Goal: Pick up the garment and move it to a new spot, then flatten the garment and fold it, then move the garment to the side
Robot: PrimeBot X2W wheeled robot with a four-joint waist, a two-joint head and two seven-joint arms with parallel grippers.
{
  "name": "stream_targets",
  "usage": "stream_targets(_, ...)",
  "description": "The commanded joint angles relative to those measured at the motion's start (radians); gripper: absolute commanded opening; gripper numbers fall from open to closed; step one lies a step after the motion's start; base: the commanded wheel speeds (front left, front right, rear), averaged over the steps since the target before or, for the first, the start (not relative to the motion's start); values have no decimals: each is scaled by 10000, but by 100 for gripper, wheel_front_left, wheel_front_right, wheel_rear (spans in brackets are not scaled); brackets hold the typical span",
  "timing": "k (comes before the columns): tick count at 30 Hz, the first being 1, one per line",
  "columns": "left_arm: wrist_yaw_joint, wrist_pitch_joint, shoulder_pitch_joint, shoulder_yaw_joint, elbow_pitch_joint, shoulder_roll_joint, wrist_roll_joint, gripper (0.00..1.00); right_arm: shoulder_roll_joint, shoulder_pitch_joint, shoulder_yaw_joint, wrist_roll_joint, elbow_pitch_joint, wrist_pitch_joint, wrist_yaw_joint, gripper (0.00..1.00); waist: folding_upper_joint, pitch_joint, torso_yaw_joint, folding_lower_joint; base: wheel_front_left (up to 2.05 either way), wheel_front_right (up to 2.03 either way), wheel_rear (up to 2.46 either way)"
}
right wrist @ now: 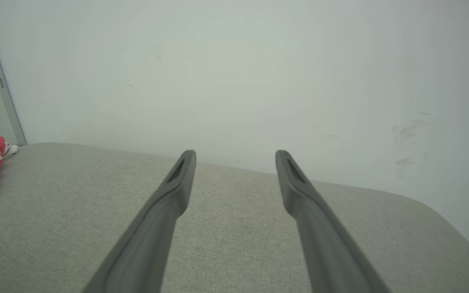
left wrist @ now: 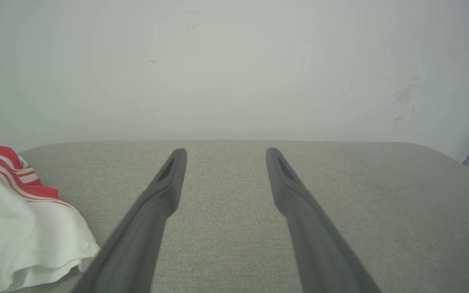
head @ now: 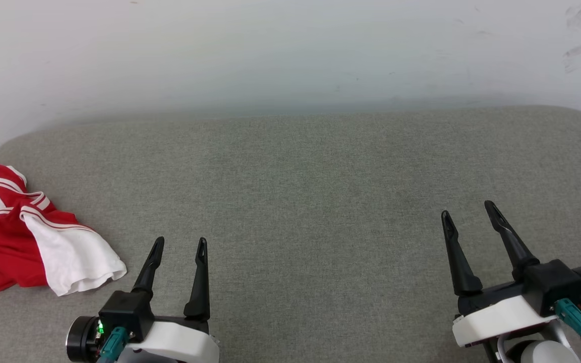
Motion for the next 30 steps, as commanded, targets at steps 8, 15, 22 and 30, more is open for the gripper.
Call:
stream_targets(8, -59, -239, 283, 296, -212, -260, 181, 100, 8, 88, -89, -138, -172, -227, -6, 100, 0, 10, -46, 0, 0, 0, 0)
stream_targets(15, -882, -359, 563, 1290, 6, -820, 210, 100, 11, 216, -195, 388, 149, -367, -6, 100, 0, -8, -73, 0, 0, 0, 0)
stream_targets(22, -1658, -497, 718, 1732, 339, -1078, 670, 100, 12, 261, -203, 381, 251, -477, -6, 100, 0, -31, -52, 0, 0, 0, 0)
stream_targets(30, -1901, -632, 680, 1810, 484, -1133, 1165, 100, 14, 326, -53, 1, 142, -625, -8, 100, 0, -16, 226, 0, 0, 0, 0)
